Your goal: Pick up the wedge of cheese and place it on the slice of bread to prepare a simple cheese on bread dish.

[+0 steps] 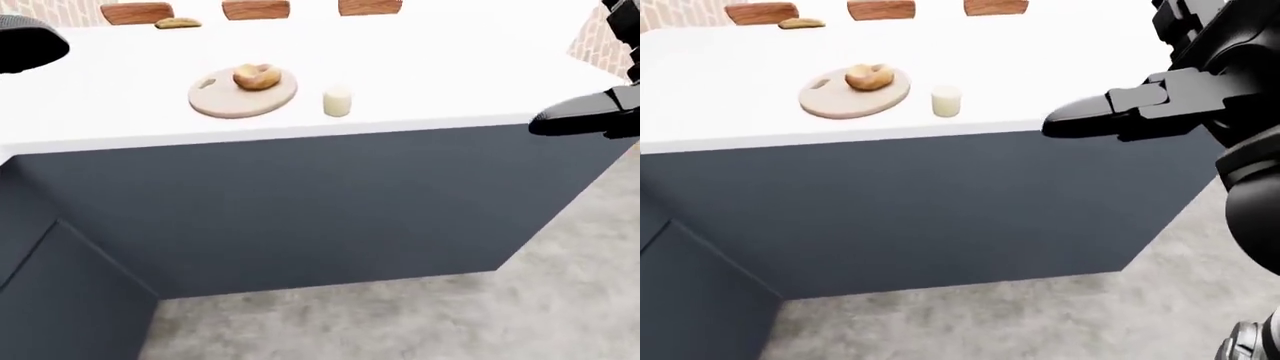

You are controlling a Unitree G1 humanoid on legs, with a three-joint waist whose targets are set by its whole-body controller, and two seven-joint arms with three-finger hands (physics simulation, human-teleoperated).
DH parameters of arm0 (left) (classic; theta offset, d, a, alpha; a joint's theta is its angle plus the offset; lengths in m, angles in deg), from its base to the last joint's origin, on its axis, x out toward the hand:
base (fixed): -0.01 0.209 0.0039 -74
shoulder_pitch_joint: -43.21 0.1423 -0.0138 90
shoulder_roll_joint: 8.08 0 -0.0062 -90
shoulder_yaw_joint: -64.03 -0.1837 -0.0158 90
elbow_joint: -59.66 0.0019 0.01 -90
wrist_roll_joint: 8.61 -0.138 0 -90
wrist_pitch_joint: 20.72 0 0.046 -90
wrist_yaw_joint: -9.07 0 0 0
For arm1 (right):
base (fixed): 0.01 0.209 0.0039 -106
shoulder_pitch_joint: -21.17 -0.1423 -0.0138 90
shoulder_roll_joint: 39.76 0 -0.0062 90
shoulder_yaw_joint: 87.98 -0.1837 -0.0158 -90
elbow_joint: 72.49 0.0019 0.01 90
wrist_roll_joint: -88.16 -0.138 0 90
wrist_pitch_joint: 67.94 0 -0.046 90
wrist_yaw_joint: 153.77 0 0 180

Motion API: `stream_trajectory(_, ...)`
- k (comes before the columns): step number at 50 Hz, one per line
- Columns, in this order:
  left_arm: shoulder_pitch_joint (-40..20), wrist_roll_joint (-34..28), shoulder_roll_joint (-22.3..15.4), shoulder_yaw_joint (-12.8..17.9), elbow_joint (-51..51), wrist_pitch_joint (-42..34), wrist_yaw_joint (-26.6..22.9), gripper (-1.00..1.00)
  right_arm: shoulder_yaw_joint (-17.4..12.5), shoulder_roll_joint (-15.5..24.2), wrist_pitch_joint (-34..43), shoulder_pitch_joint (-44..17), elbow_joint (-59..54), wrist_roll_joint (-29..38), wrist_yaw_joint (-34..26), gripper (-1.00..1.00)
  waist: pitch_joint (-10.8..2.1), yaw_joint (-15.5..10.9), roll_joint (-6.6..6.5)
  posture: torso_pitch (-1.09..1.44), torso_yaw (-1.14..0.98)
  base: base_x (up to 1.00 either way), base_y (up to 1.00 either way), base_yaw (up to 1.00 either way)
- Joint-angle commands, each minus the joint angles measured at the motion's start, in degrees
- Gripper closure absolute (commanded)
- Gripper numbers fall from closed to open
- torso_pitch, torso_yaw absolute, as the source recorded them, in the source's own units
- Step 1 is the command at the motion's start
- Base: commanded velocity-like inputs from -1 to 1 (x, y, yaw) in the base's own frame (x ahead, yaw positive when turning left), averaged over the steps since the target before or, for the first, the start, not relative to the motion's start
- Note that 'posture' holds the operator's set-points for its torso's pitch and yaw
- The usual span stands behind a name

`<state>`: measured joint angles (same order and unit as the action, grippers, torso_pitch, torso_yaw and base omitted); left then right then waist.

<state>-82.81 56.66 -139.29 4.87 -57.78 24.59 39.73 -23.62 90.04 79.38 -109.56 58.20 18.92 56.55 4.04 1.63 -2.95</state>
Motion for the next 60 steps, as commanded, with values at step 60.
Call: stream_trajectory(60,-0.93,-3.10,-0.27,0.84,0.08,0.29,-1.20,-1.00,1.56,-5.27,5.98,-4.84,1.45,9.25,-4.09,-1.00,-0.52,-2.34,3.05,0.00,0.00,0.12,0.00,0.02)
